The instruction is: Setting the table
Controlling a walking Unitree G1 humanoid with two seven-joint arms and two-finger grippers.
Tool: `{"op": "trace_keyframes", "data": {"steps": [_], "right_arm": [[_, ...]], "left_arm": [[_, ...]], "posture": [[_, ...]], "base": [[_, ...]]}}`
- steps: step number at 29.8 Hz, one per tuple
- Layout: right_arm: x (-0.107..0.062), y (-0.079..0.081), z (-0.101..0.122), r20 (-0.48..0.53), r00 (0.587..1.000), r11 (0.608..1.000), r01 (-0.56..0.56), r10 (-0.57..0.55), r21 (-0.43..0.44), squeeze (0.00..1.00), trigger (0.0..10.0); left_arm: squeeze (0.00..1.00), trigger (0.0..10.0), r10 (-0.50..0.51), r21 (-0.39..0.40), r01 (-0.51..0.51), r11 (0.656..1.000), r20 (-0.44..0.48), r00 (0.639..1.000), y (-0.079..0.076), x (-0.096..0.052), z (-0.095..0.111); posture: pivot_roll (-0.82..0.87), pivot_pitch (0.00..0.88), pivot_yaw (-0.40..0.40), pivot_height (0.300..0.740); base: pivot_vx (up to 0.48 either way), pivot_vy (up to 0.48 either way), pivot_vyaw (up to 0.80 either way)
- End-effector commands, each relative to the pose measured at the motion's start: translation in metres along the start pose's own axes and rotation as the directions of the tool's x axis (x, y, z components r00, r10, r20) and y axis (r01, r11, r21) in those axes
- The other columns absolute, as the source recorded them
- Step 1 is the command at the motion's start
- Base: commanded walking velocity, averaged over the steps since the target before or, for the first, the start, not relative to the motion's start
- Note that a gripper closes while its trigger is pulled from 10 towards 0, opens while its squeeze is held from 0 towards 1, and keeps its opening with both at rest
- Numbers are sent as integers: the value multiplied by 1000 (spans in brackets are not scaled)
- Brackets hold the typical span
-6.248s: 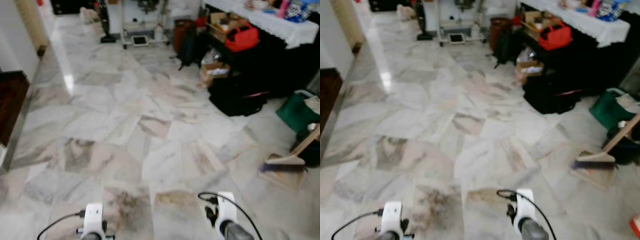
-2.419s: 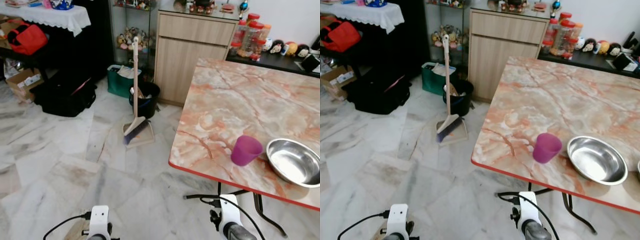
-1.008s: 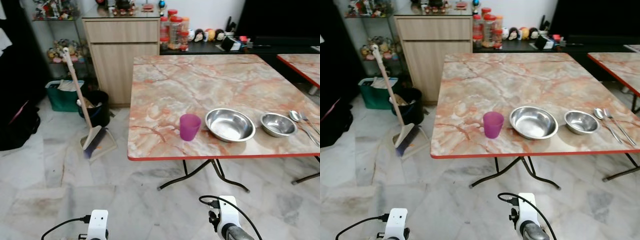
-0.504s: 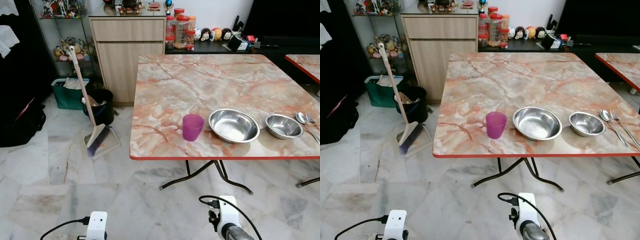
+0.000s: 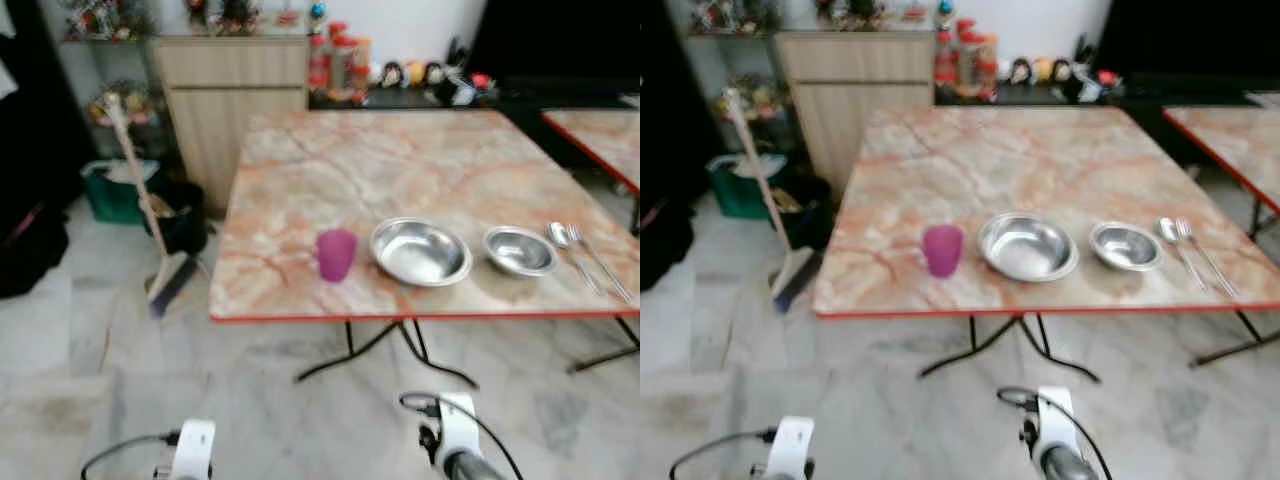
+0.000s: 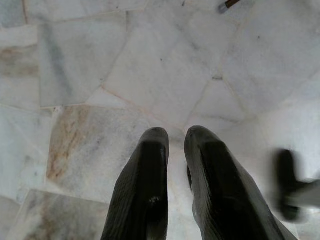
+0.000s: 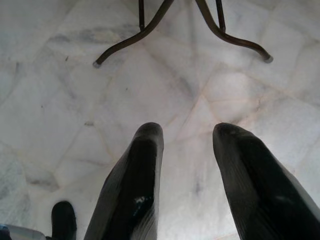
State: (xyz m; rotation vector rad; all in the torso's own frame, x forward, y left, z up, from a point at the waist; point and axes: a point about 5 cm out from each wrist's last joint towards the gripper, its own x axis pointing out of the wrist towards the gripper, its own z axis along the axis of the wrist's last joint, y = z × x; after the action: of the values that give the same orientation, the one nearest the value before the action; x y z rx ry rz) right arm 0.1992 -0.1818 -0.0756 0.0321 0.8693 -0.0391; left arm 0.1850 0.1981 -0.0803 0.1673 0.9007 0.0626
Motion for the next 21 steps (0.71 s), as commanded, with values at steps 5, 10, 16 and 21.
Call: {"op": "trace_keyframes", "data": {"steps": [5, 10, 16, 21], "right_arm": [[0, -5, 4, 18, 1000, 1000, 19, -19, 7, 0, 10000], [0, -5, 3, 17, 1000, 1000, 17, -17, 4, 0, 10000], [1, -4, 5, 19, 1000, 1000, 11, -11, -3, 0, 10000], [1, -3, 9, 27, 1000, 1000, 12, -12, 5, 0, 10000]], "left_arm": [[0, 10000, -18, 17, 18, 1000, 25, 1000, -3, 1, 7], [0, 10000, -17, 12, 16, 1000, 58, 998, -3, 2, 15], [0, 10000, -20, 6, 19, 1000, 88, 996, -3, 3, 22], [0, 10000, 0, -15, 2, 1000, 135, 991, 1, 5, 35]], "posture": [[-33, 0, -1, 732], [-27, 0, -6, 732], [-20, 0, -8, 732], [-12, 0, -16, 732]], "base": [[0, -480, 0], [0, -480, 0], [0, -480, 0], [0, -319, 0]]}}
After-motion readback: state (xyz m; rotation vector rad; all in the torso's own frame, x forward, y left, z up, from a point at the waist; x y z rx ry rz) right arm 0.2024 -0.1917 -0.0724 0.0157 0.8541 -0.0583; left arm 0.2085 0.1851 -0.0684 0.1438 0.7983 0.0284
